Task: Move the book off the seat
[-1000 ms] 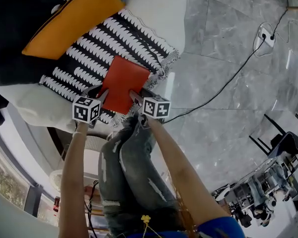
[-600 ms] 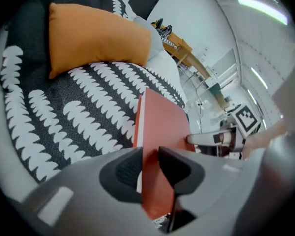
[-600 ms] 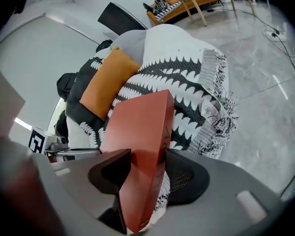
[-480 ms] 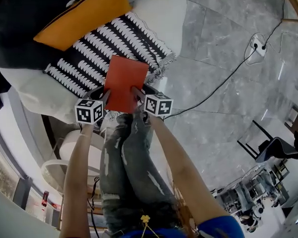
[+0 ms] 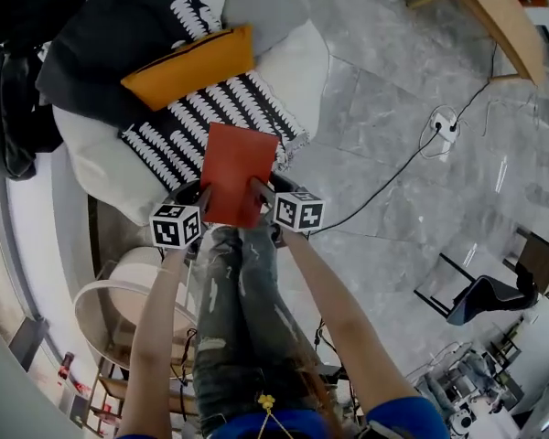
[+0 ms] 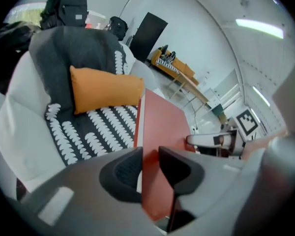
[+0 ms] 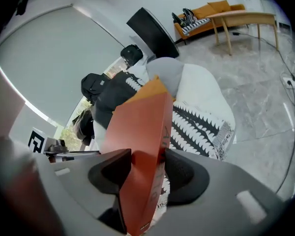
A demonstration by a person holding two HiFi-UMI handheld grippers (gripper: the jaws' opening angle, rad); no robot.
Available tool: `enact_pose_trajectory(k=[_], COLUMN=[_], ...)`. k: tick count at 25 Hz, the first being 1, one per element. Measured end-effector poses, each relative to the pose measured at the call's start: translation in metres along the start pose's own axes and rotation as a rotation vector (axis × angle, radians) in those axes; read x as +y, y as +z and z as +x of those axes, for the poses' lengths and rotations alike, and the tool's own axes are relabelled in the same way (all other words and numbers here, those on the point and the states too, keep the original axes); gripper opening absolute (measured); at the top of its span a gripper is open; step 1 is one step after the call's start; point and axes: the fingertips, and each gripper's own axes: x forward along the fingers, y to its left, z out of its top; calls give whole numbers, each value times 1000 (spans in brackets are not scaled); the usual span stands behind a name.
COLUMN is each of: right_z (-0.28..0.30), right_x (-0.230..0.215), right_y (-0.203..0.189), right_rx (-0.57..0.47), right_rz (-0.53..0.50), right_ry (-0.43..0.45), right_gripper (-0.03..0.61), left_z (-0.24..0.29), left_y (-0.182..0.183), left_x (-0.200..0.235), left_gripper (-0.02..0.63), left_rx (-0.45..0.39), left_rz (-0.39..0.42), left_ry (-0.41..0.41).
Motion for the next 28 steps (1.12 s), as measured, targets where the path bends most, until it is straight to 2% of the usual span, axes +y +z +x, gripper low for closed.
enact_pose_trajectory(k=[6, 15, 22, 28], right_z=[-79, -194, -265, -315], right_x=[70, 176, 246, 292], right_y=[54, 114, 145, 166], right_rx=[-52, -127, -220, -287], right_rz=[-84, -218, -295, -379], right_ry=[5, 35, 80, 98], right_gripper=[212, 210, 207, 207], left_z=[-88, -222, -311, -364], left_y=[47, 96, 126, 143], left_x=[-49, -118, -159, -188], left_gripper=[103, 103, 103, 103], left_rx=[-123, -282, -410, -495], left_rz=[-36, -102, -98, -104], left_ry=[10, 31, 72, 62])
